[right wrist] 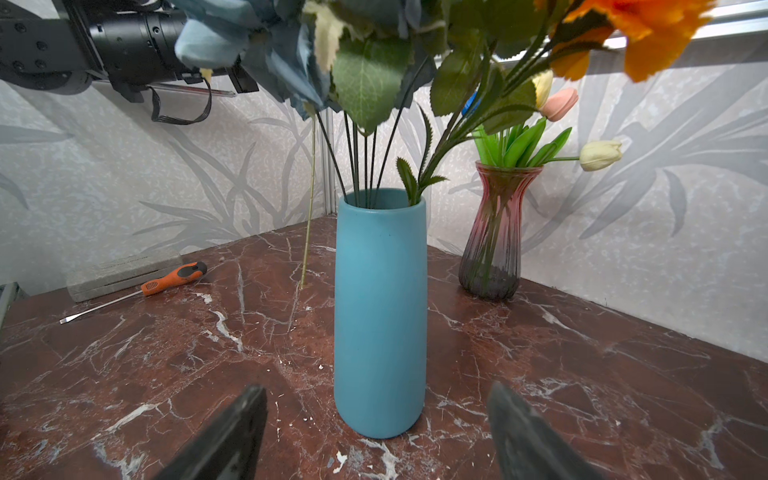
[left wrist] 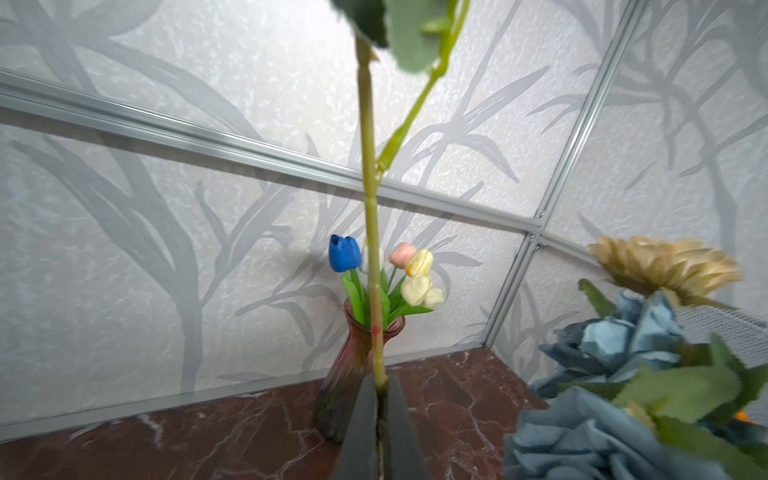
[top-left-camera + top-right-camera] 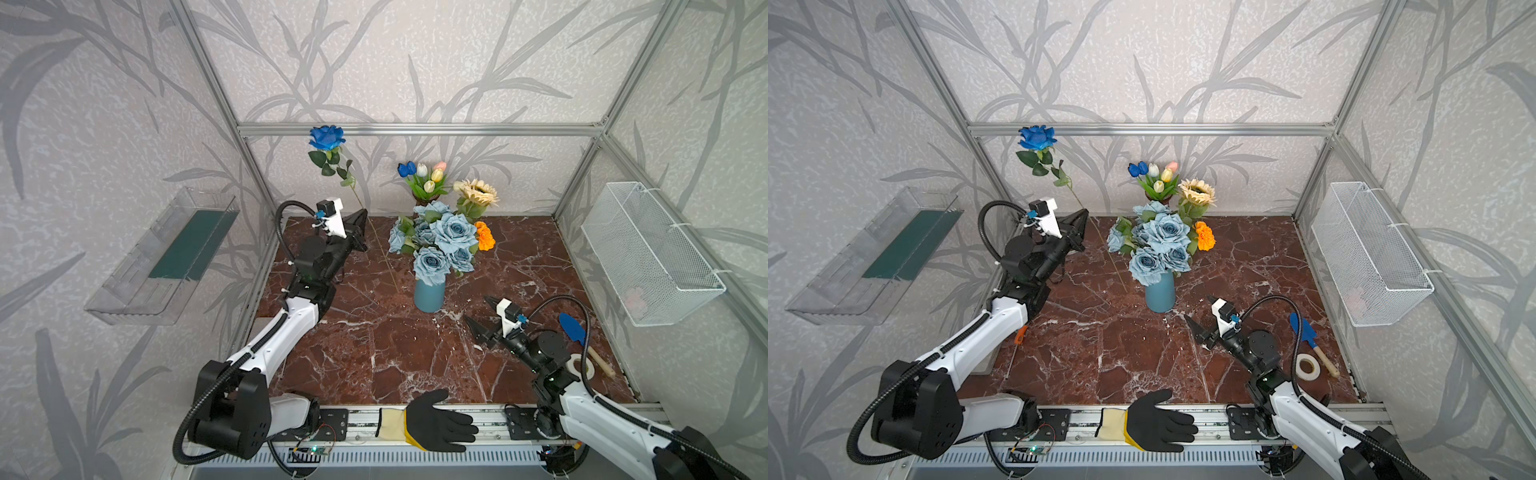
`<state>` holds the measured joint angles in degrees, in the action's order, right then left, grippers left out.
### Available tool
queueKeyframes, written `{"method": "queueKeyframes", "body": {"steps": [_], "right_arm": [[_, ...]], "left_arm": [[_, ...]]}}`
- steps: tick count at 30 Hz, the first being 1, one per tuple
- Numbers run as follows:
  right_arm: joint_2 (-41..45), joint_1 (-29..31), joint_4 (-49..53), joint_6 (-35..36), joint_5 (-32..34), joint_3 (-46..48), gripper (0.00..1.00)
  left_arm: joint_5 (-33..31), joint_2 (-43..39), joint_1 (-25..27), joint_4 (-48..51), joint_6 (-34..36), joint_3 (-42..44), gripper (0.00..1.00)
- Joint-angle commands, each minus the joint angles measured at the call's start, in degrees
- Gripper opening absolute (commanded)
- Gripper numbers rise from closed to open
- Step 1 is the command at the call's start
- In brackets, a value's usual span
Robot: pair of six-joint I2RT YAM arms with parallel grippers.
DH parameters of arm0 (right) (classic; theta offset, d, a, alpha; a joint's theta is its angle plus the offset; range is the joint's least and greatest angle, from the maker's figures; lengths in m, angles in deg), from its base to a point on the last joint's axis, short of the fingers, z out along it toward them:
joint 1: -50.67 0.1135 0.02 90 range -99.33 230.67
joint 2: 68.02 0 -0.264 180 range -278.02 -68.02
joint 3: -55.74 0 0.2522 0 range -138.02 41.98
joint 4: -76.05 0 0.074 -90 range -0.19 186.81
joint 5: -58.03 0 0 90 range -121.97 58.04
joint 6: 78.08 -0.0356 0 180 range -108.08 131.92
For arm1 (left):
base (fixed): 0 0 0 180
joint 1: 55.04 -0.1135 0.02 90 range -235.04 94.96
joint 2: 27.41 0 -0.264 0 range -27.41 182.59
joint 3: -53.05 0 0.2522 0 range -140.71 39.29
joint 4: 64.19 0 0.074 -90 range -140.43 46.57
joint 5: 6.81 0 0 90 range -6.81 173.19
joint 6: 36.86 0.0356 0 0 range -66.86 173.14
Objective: Arrange the flowers into the vase
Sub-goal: 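Carry the dark blue rose upright toward the teal vase with the left gripper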
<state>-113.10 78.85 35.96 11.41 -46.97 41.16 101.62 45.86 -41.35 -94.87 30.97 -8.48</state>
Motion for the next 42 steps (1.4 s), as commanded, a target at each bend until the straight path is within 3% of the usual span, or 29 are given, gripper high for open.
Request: {"method": "queueKeyframes", "body": {"steps": [1,5,15,21,31,42], "right_arm": [[-0.5,0.4,-2.9,0.2,0.2,-0.9,0.84],[-0.6,0.4,-3.1,0.2,0.3,-0.9,0.84],[-0.8,0.5,-2.9,0.3,0.4,-1.0,0.84],[0.2,0.6,-2.2,0.4,0.6,-1.0,0.84],[0.4,0.6,-2.2,0.3,0.4,-1.0,0.84],[0.2,0.6,-2.0,0.4,0.3,-1.1,0.84]], "left_arm": [[4.7,-0.4,1.1,-21.0,-8.1,1.2,0.00],[4.5,-0.2,2.6,-28.7,-10.6,2.9,0.00],[6.6,1.3,4.0,-30.2,-14.0,-2.0,0.00],[6.7,0.7,4.4,-29.0,-15.7,-3.3,0.00],[6.4,-1.3,5.8,-23.4,-11.8,-5.4,0.00],[3.4,5.9,6.4,-35.0,-14.8,-5.2,0.00]]}}
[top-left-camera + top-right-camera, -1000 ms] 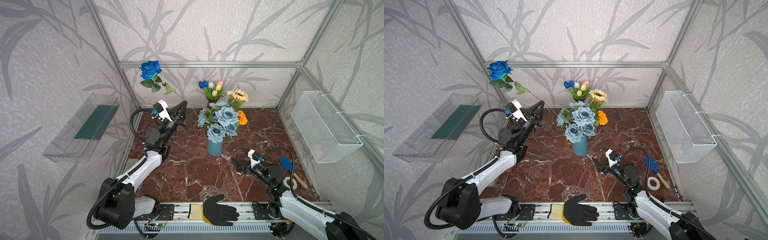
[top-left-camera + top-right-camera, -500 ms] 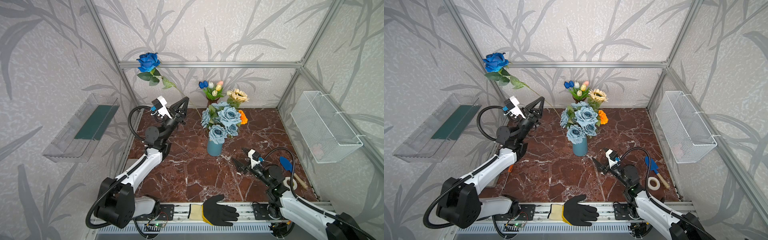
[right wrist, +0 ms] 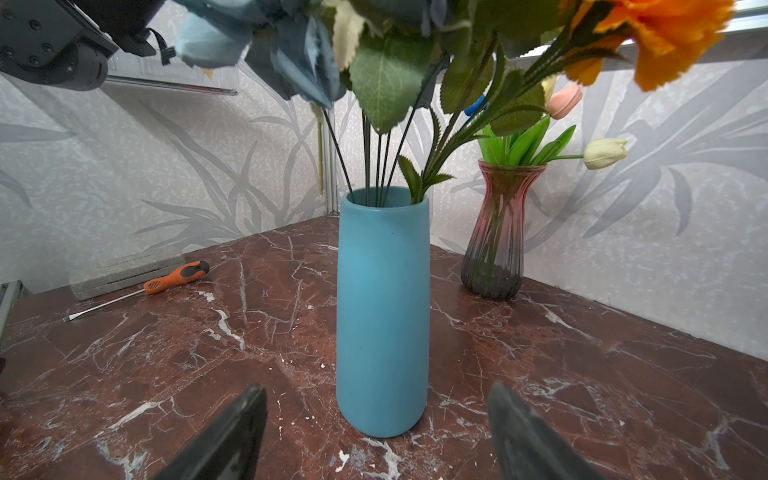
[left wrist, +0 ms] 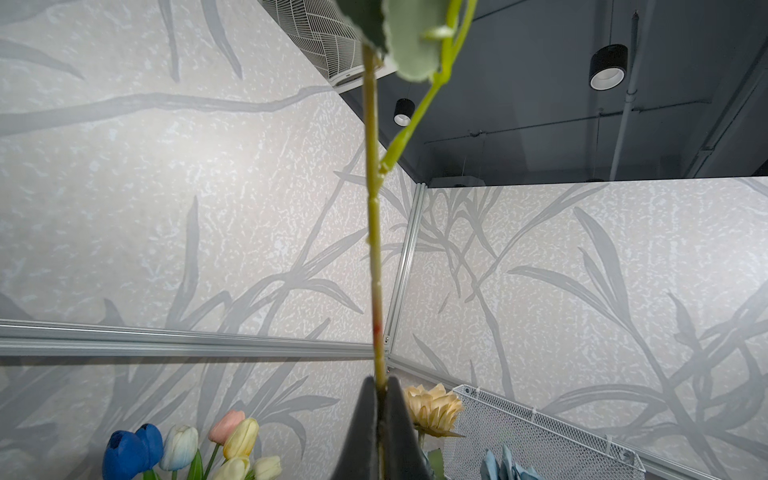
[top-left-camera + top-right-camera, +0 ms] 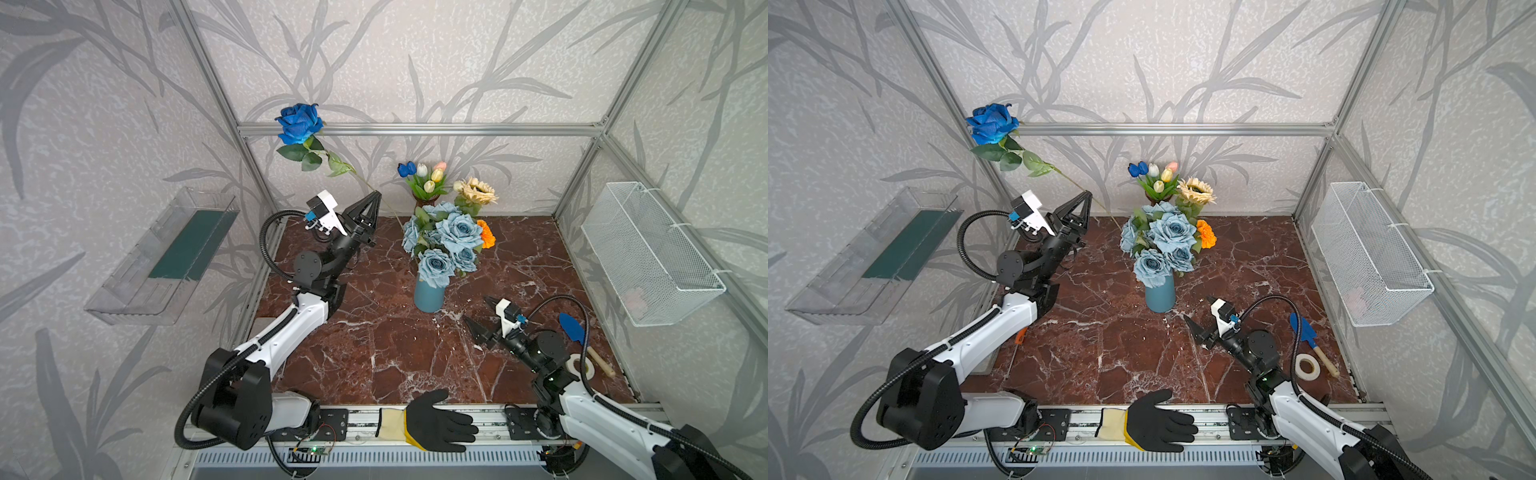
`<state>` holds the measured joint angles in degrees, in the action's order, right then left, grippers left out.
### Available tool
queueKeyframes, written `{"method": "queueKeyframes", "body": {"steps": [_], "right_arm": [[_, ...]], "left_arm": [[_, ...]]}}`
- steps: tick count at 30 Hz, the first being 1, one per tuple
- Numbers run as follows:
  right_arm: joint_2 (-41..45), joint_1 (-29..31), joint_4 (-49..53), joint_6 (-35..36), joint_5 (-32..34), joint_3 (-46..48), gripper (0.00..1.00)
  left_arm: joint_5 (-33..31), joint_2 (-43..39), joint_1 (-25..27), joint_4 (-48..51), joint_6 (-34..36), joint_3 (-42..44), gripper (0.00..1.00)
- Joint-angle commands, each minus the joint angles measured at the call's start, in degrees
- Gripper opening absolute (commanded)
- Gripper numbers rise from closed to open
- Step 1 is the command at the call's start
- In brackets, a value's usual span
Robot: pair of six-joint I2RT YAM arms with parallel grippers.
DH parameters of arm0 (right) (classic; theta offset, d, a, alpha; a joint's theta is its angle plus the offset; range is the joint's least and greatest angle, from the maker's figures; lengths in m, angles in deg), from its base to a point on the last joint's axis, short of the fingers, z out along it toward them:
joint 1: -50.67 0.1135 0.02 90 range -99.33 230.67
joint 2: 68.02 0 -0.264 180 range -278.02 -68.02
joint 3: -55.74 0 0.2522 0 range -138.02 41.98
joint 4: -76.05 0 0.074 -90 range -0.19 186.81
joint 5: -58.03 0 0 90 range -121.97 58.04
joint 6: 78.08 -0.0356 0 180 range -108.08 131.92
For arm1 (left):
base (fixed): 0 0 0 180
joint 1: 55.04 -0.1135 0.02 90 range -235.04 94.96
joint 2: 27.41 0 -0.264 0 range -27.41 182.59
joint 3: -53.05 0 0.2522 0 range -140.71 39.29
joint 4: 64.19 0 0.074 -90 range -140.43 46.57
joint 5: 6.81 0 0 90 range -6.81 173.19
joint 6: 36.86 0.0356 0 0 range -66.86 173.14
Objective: Arrange the flowers into the vase
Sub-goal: 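Carry the dark blue rose upright toward the teal vase with the left gripper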
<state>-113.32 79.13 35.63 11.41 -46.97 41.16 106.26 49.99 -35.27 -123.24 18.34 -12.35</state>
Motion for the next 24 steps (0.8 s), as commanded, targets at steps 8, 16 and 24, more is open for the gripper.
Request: {"method": "queueKeyframes", "body": {"steps": [8,16,24], "right_arm": [[0.5,0.4,-1.4,0.4,0.3,-1.3,0.84],[-1.3,0.4,-2.1,0.3,-0.3,-1.6,0.84],[-1.5,0.5,-1.9,0.4,-0.4,-1.8,0.84]], "left_arm": [[-2.4,2.7,1.6,-8.3,-1.4,1.9,0.00],[-3.3,-2.8,2.2,-8.4,1.4,4.8,0.00],[-4.4,-9.3,2.1,-6.8,5.3,10.1,0.00]]}}
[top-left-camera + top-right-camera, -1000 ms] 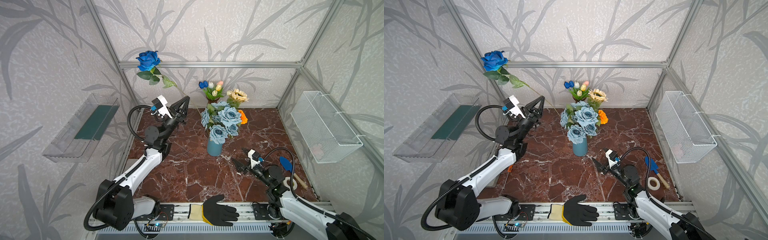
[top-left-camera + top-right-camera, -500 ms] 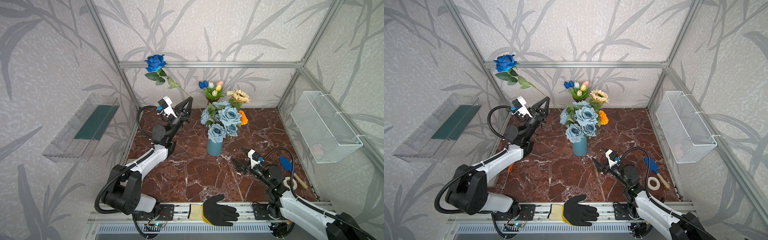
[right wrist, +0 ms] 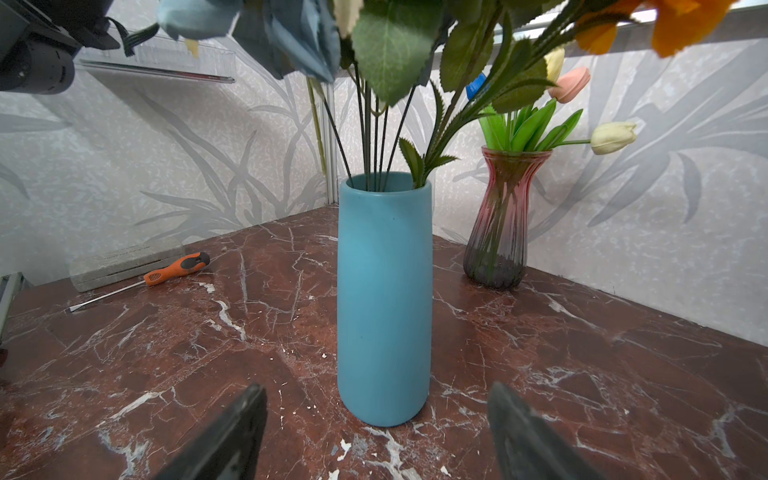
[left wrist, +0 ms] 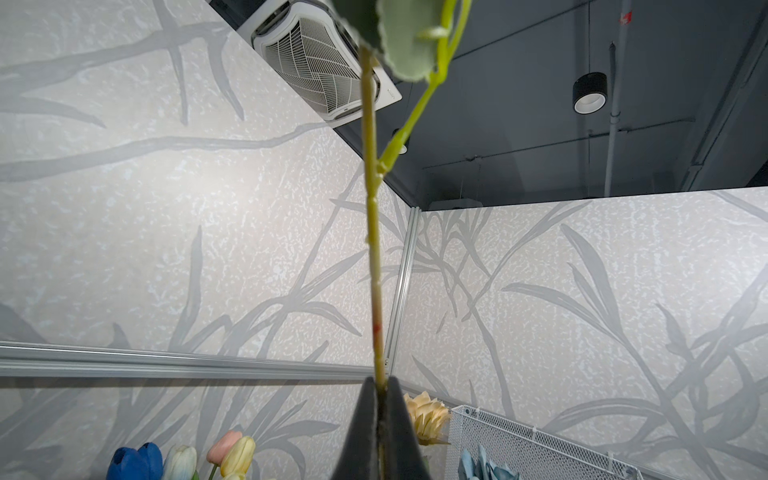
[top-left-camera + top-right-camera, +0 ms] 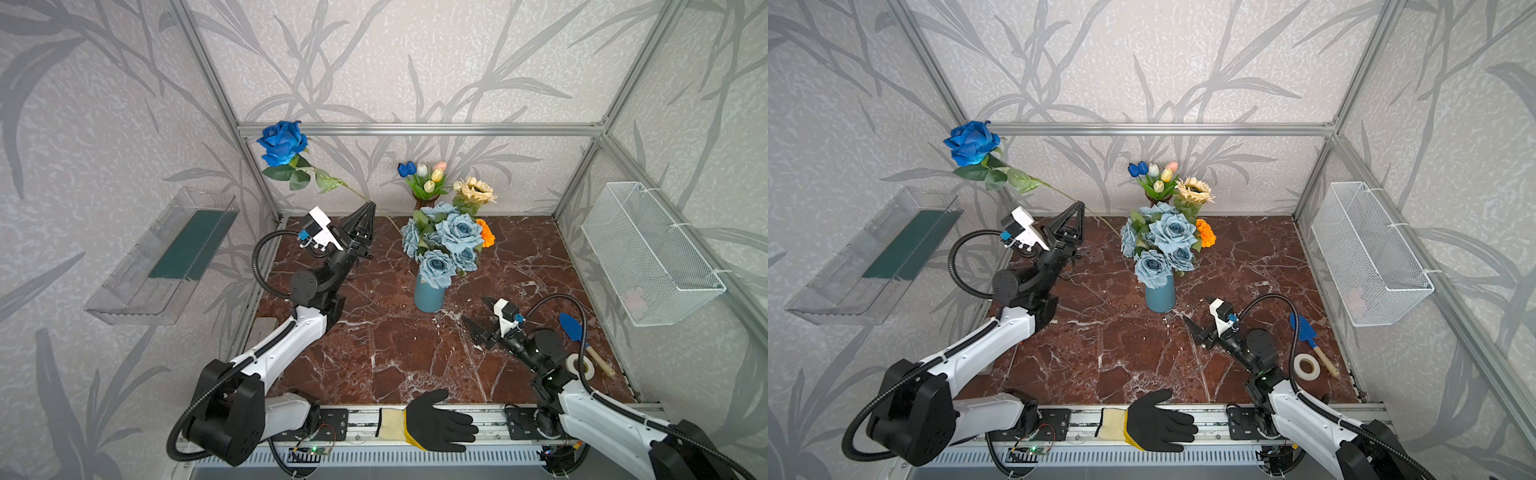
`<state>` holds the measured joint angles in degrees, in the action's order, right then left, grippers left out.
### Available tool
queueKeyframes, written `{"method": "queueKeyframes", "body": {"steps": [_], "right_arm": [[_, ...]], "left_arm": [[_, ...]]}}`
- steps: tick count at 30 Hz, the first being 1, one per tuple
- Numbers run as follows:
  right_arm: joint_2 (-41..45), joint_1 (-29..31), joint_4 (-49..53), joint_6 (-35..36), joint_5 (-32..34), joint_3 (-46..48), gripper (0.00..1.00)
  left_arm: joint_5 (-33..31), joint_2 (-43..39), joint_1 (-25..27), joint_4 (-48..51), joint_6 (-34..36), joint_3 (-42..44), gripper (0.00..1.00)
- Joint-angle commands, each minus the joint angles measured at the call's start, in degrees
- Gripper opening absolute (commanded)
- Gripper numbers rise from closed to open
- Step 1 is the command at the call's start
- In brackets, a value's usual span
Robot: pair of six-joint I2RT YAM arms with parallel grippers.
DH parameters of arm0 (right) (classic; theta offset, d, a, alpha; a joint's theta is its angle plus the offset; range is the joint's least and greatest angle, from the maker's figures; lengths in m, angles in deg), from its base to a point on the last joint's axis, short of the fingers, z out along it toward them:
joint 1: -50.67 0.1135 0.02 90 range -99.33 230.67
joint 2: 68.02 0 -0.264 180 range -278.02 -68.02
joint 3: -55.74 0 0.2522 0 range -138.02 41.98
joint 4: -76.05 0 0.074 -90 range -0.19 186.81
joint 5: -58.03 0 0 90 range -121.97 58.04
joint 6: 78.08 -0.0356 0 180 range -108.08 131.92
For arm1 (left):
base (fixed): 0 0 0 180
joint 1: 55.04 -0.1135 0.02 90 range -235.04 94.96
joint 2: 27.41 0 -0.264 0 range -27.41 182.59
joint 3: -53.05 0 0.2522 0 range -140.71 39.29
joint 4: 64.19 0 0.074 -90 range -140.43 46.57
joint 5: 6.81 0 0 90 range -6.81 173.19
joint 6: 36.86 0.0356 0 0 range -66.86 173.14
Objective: Arrange the flowers into the vase
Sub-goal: 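Carry the dark blue rose upright toward the teal vase with the left gripper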
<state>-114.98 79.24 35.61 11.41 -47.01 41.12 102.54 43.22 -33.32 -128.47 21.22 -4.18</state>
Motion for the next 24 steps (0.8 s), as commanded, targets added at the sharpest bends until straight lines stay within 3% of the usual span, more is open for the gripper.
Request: {"method": "queueKeyframes", "body": {"steps": [1,6,14,20,24], "right_arm": [[0.0,0.4,-1.9,0.4,-0.3,-1.8,0.84],[-0.7,0.7,-2.3,0.5,-0.5,-1.9,0.84],[-3.4,1.5,-3.8,1.3,-0.7,-2.4,0.84],[-2.9,2.1,-2.7,2.2,-0.5,-2.6,0.83],[-3.2,2.6,-2.6,3.1,0.0,-2.7,0.84]], "left_arm": [[-0.9,-4.0,0.2,0.3,3.4,2.7,0.00],[0.5,-12.1,0.3,8.6,9.1,6.8,0.00],[-3.0,-25.5,0.3,26.2,17.6,11.1,0.00],[3.5,-31.2,0.7,27.6,17.7,13.8,0.00],[6.8,-31.5,2.8,22.7,15.9,13.8,0.00]]}}
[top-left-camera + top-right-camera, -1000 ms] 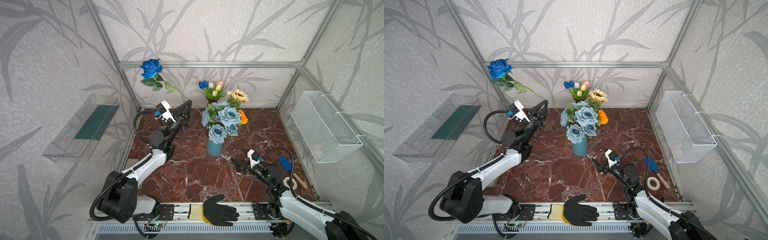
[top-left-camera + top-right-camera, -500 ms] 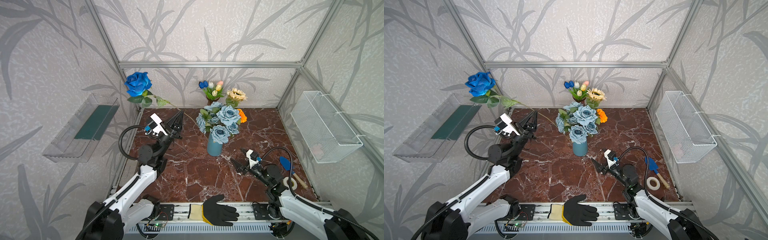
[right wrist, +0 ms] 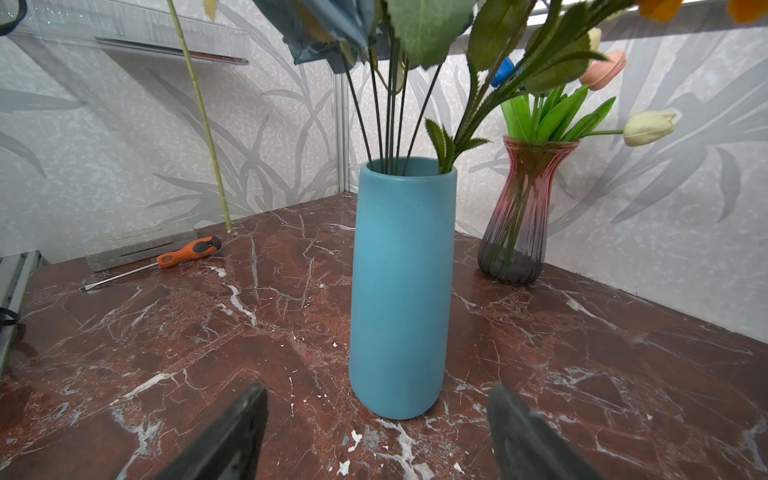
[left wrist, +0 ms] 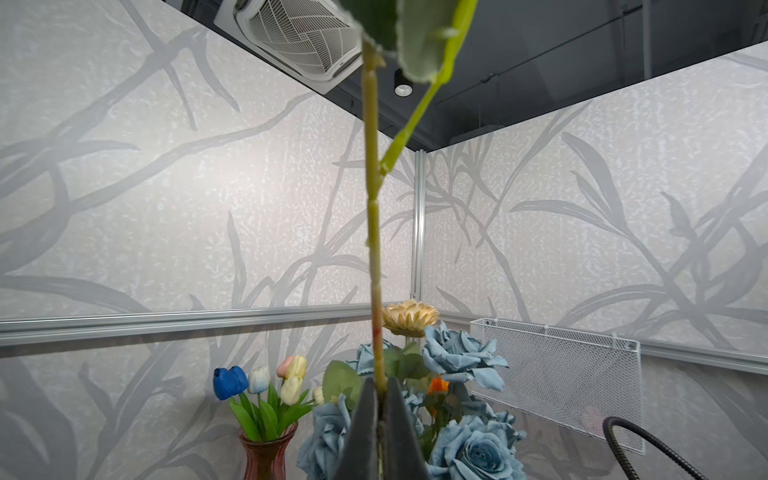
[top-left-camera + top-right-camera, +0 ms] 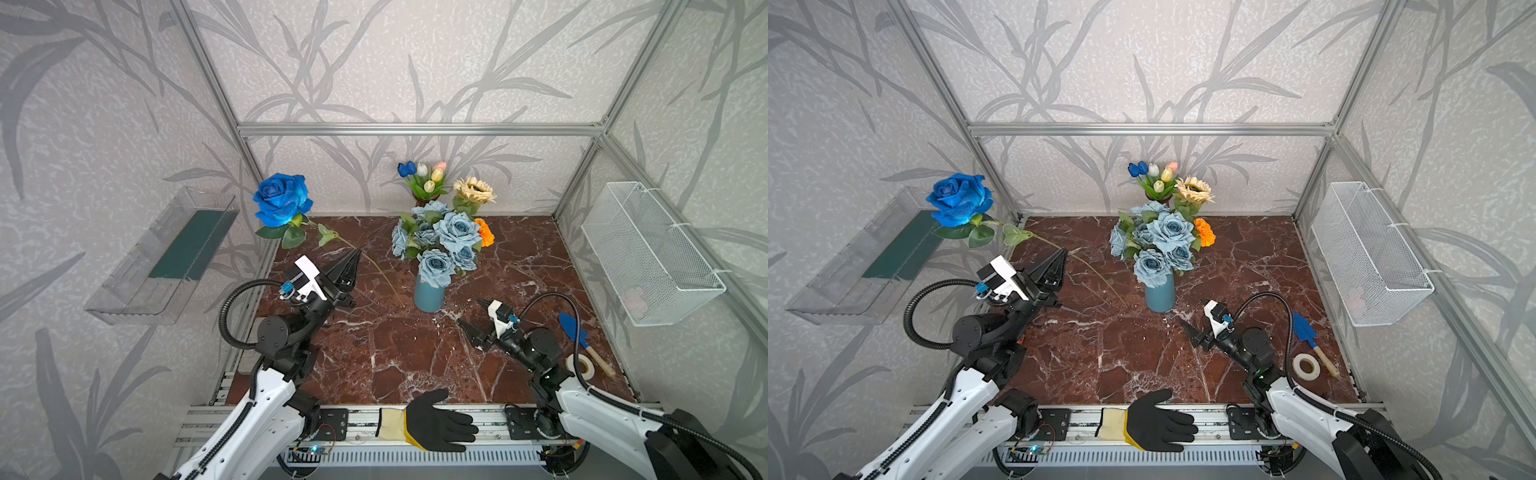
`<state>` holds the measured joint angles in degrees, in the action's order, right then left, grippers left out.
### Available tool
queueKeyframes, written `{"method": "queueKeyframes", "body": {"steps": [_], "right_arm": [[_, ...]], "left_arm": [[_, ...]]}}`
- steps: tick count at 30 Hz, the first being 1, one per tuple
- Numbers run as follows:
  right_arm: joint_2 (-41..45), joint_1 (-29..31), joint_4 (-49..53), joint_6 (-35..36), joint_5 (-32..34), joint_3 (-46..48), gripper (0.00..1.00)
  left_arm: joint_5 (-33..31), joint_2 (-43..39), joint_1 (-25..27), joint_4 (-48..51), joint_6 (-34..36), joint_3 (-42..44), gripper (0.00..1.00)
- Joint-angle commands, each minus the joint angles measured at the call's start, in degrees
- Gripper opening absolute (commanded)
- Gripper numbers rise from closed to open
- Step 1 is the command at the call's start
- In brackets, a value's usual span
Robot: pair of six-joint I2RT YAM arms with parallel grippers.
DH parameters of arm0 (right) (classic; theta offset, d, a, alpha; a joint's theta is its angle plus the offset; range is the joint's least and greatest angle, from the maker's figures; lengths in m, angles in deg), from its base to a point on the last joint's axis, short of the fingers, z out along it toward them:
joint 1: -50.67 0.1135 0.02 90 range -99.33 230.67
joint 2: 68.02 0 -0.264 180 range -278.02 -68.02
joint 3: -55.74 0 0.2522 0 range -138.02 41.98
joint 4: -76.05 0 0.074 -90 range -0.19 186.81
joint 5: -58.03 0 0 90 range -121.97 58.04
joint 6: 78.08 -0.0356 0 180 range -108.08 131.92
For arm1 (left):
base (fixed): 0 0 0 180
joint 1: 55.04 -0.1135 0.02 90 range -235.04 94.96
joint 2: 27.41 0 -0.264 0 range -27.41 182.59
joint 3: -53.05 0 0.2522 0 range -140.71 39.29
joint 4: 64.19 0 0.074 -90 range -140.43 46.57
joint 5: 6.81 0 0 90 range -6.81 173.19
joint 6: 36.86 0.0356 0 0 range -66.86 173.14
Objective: Arrange the flowers into the vase
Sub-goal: 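Carry the dark blue rose upright toward the teal vase with the left gripper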
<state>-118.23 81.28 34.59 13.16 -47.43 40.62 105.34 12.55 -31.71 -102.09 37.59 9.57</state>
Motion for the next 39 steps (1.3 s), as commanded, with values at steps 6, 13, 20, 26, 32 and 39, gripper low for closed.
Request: {"method": "queueKeyframes", "body": {"steps": [6,13,20,26,32,39], "right_arm": [[-0.4,1.3,-1.5,2.2,0.6,-2.4,0.83],[1.2,1.5,-0.1,2.8,1.1,-2.4,0.83],[1.4,1.6,0.1,3.3,1.4,-2.4,0.83],[0.8,1.7,-0.2,3.2,1.3,-2.5,0.83],[1.7,1.8,0.5,3.5,1.4,-2.4,0.83],[3.2,1.8,1.5,3.6,1.7,-2.3,0.83]], "left_arm": [[2.7,3.6,2.2,-12.0,0.1,-2.0,0.00],[-0.3,12.6,2.3,-25.4,-0.5,-4.4,0.00],[0.8,17.6,2.3,-29.5,-0.6,-8.2,0.00],[-0.4,20.7,2.3,-29.5,1.3,-10.2,0.00],[0.4,24.8,2.5,-29.5,-0.1,-11.6,0.00],[-2.6,26.0,2.5,-29.5,0.4,-7.9,0.00]]}}
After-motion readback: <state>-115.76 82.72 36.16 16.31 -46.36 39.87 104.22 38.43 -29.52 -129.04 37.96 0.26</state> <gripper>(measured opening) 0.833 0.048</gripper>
